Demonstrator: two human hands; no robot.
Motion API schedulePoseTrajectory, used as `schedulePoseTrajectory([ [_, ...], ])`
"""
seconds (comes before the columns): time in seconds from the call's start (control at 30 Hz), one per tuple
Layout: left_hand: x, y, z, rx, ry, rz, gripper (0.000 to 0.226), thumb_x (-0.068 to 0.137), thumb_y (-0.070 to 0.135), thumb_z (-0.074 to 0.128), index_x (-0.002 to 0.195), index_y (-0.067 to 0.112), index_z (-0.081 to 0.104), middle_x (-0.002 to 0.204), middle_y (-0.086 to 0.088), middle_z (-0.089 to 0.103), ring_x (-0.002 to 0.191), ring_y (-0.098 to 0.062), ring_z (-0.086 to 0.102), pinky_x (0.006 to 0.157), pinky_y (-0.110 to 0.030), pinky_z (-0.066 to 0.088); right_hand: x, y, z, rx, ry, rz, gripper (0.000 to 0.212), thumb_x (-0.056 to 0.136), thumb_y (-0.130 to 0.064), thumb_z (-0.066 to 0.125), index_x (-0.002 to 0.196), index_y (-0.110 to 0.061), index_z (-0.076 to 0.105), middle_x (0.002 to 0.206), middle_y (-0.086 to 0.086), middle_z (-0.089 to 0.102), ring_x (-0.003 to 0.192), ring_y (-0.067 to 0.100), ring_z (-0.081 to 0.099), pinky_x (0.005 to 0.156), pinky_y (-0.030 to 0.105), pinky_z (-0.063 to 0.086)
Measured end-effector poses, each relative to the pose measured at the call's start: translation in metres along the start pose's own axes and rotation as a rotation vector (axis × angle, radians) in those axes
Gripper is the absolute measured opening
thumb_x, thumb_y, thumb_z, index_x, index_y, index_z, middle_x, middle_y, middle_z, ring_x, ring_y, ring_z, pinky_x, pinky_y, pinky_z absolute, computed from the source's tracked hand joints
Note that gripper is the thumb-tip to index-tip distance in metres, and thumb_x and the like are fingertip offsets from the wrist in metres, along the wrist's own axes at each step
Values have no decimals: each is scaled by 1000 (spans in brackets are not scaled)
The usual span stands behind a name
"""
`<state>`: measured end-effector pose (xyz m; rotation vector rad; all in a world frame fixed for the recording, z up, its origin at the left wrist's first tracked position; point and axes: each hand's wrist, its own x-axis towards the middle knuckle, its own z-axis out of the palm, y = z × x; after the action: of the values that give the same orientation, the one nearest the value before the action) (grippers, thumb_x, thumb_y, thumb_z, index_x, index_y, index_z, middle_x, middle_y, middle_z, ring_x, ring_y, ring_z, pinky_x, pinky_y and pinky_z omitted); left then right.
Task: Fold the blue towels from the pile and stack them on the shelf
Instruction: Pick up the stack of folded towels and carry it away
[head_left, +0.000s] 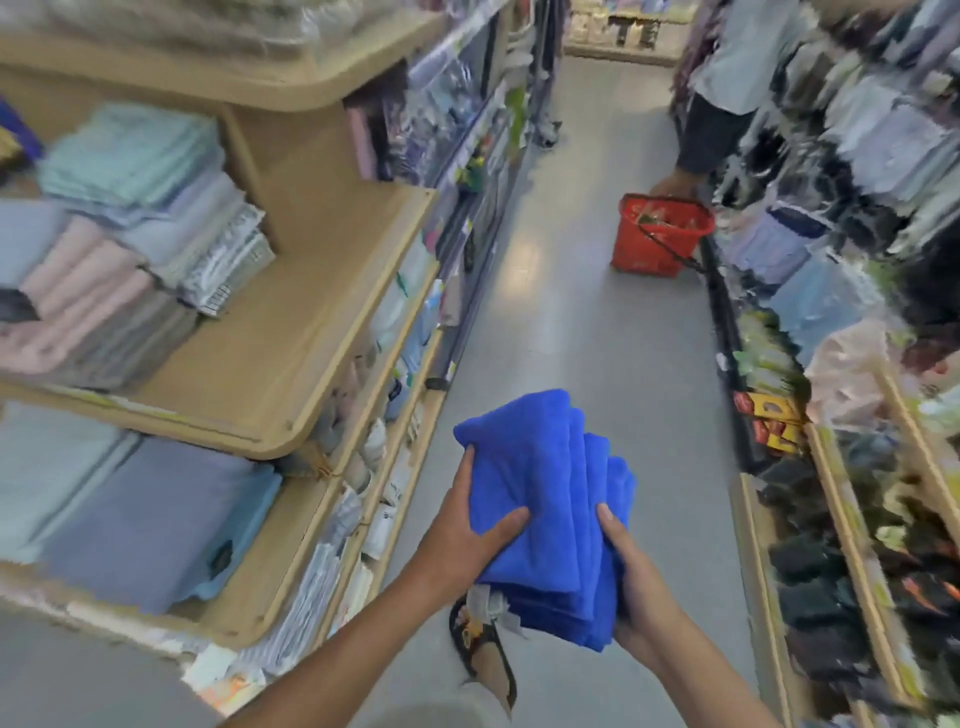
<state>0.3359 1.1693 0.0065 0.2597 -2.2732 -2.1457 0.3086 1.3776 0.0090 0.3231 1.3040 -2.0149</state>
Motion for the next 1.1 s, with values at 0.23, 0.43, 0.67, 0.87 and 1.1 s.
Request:
schedulePoseTrajectory([
  [0.23, 96, 29, -45, -32, 219, 89, 81, 81, 59, 77, 141, 71, 24, 146, 43, 38, 135, 15, 40, 97, -1, 37, 111, -85, 49, -116, -175, 74, 64, 81, -58, 79, 133, -24, 67, 142, 13, 61, 130, 33, 60, 94, 44, 58],
  [0.43, 145, 53, -89, -31, 381, 124, 81, 88, 50, 75, 149, 59, 22, 151, 33, 41, 139, 6, 41, 106, -13, 40, 183, -144, 100, -235, -324, 127, 61, 81, -59, 79, 131, -27, 68, 141, 12, 62, 128, 32, 62, 91, 43, 59],
  [0.67, 165, 97, -135, -79, 698, 209, 78, 87, 54, 71, 143, 68, 18, 149, 41, 36, 139, 11, 37, 100, -4, 37, 256, -215, 189, -487, -601, 147, 71, 67, -61, 87, 129, -30, 70, 138, 6, 66, 125, 27, 64, 89, 38, 60],
  [0.87, 177, 126, -171, -82, 1078, 276, 77, 82, 60, 73, 139, 71, 22, 144, 45, 39, 135, 14, 41, 98, -4, 39, 316, -248, 295, -644, -899, 188, 78, 63, -62, 89, 130, -28, 69, 137, 5, 67, 125, 24, 65, 93, 38, 58],
  [1.1, 194, 129, -207, -97, 1433, 211, 94, 74, 63, 79, 148, 56, 21, 137, 45, 46, 127, 15, 49, 91, -6, 46, 379, -231, 394, -718, -1085, 462, 70, 61, -55, 92, 122, -23, 75, 133, 9, 69, 118, 27, 69, 81, 36, 61],
])
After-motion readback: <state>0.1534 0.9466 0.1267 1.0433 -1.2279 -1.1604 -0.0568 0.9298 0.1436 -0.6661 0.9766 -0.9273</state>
